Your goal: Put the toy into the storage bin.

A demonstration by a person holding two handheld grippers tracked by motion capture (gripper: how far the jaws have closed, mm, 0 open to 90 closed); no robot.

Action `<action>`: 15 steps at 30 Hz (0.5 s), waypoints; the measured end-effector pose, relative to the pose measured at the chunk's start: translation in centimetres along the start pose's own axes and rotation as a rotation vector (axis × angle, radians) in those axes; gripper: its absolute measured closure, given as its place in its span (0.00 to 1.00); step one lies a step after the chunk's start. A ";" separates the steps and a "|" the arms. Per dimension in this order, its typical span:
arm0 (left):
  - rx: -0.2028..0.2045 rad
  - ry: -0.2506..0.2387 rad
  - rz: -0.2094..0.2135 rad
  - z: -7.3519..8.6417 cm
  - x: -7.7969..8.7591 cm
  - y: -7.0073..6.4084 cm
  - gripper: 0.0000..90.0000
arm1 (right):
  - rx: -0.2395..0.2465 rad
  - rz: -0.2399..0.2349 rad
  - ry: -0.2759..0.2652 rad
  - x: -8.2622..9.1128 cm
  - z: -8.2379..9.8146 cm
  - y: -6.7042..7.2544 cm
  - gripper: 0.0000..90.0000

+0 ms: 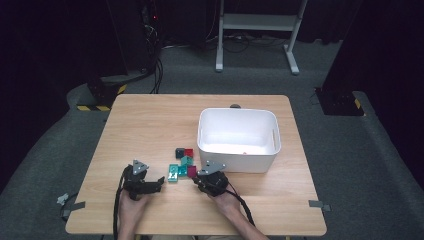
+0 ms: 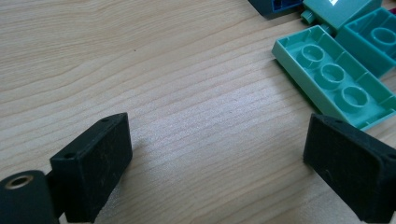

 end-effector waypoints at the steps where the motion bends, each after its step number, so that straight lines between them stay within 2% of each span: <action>1: 0.000 0.000 -0.001 0.0 0.0 0.0 0.09 | 0.003 0.003 0.000 0.0 0.0 0.0 0.88; 4: 0.000 0.000 0.000 0.0 0.0 0.0 0.09 | 0.014 0.007 -0.004 0.0 0.1 -0.1 0.91; 15: 0.000 0.000 0.000 0.0 0.0 0.0 0.09 | 0.026 0.013 -0.018 0.5 -0.2 0.1 0.92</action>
Point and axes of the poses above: each handheld gripper's, and its own axes: x roughly backward along the jaws, z roughly out of its underside, y roughly to its left, the point moved 8 cm from there along -x, roughly forward along the jaws, and after that the axes turned 12 degrees about -x, right-handed, at the moved point
